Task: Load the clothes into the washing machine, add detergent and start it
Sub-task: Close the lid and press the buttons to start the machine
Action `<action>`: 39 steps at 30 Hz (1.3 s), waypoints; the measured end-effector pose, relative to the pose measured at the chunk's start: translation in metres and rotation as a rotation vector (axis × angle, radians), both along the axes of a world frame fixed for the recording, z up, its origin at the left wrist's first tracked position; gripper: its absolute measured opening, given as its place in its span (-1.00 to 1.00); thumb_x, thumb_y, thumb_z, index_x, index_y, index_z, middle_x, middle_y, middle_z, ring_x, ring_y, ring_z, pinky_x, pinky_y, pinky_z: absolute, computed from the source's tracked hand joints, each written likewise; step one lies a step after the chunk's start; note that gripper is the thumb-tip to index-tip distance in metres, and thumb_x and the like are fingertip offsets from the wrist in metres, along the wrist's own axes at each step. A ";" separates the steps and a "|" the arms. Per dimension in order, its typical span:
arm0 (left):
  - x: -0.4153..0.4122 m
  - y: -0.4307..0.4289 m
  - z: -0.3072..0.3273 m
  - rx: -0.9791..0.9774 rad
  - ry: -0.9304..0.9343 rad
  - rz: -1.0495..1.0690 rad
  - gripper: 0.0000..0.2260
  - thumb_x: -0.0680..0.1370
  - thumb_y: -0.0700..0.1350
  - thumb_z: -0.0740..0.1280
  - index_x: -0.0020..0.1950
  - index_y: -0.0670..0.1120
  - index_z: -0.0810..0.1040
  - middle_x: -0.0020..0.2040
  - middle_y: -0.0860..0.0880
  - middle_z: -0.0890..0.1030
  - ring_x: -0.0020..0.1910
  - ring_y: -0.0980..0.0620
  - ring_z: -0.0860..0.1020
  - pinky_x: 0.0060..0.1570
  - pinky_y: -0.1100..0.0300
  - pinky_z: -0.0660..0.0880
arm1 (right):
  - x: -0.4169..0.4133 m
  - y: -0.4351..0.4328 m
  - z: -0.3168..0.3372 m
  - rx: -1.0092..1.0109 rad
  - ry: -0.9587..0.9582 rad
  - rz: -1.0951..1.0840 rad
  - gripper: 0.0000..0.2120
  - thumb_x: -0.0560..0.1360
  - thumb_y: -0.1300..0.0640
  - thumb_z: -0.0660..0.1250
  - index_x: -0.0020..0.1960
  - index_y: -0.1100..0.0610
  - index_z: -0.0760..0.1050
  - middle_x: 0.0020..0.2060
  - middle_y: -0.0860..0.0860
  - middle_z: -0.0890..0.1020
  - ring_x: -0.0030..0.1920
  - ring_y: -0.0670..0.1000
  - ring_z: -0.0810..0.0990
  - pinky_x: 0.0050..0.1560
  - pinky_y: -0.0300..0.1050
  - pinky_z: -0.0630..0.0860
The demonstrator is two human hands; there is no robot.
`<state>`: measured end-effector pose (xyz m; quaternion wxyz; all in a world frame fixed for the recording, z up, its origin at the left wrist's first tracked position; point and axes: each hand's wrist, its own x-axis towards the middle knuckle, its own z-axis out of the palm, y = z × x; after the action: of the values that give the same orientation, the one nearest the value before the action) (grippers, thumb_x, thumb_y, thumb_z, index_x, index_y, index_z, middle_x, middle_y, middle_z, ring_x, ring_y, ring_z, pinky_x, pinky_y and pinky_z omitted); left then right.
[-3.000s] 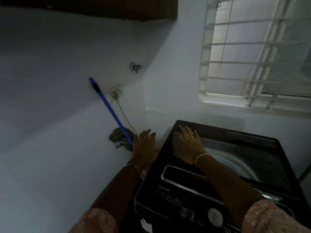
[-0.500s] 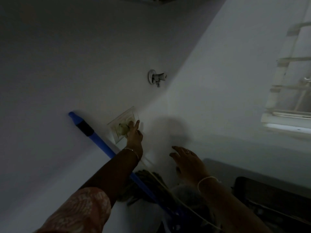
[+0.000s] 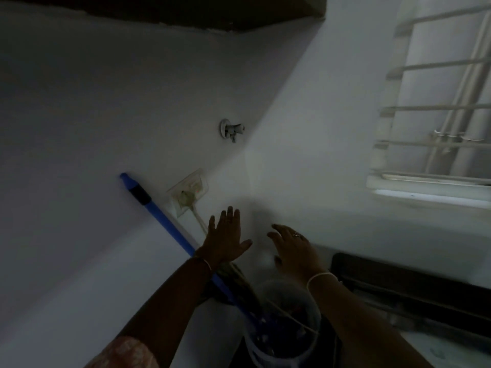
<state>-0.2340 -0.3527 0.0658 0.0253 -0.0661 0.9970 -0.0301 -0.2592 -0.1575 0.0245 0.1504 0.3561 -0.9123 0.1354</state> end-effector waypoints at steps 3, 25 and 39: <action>0.029 0.028 0.008 0.105 0.025 -0.023 -0.19 0.57 0.25 0.11 0.56 -0.14 -0.26 0.57 -0.13 -0.22 0.56 -0.10 -0.15 0.50 -0.13 -0.18 | 0.030 0.024 0.004 0.045 -0.068 -0.035 -0.43 0.51 0.12 0.23 0.49 0.08 0.17 0.52 0.05 0.16 0.52 0.08 0.14 0.49 -0.03 0.11; 0.272 0.291 -0.075 0.577 0.092 -0.348 -0.46 0.49 0.13 0.33 0.42 -0.04 0.36 0.32 -0.05 0.51 0.31 -0.04 0.47 0.29 0.08 0.40 | 0.302 0.289 -0.033 -0.002 -0.310 -0.417 -0.50 0.52 -0.07 0.23 0.42 0.05 0.29 0.47 0.05 0.26 0.47 0.09 0.22 0.44 -0.02 0.21; 0.400 0.310 -0.121 0.496 0.207 -0.332 -0.51 0.52 0.06 0.33 0.41 -0.09 0.40 0.48 -0.09 0.31 0.46 -0.06 0.28 0.44 0.09 0.25 | 0.414 0.387 -0.065 0.074 -0.426 -0.458 0.20 0.08 -0.62 0.17 0.55 -0.05 -0.04 0.56 -0.05 -0.02 0.55 -0.01 -0.08 0.50 0.11 -0.13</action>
<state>0.1661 -0.0432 -0.0555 -0.0663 0.1029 0.9685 0.2170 0.1550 0.2297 -0.0408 -0.0306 0.1101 -0.9841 0.1361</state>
